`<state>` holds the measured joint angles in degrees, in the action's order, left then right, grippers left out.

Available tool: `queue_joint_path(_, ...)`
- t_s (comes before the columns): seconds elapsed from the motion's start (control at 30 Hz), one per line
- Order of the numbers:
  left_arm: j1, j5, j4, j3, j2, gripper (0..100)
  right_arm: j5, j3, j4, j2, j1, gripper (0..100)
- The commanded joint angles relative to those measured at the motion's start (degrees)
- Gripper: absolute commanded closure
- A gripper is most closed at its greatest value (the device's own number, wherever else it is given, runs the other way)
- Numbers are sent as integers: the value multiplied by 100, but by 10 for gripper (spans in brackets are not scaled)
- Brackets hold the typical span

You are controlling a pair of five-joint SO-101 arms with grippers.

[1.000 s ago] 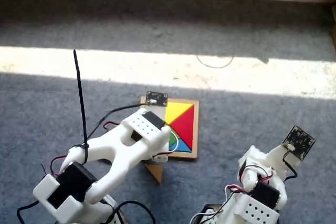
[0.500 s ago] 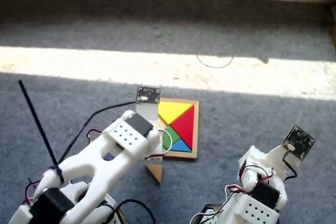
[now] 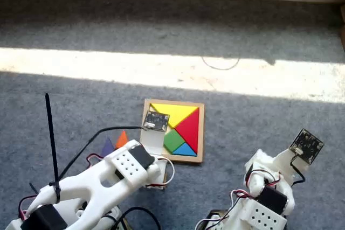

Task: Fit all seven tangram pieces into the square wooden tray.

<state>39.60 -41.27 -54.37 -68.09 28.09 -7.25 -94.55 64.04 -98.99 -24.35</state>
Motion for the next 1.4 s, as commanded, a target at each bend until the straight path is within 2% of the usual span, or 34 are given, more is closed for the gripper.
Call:
queue_joint_path(0.0,136,-53,255,4,110,995,-35,40,-127,-48,57,994)
queue_joint_path(0.27,-286,-53,290,48,101,995,-35,40,-127,-48,57,994)
queue_joint_path(0.9,-330,-62,545,66,101,995,-35,40,-127,-48,66,994)
queue_joint_path(1.27,-514,-62,1292,180,154,995,-35,40,-127,-48,66,994)
queue_joint_path(1.37,-514,-53,958,690,163,995,-35,40,-136,-48,66,994)
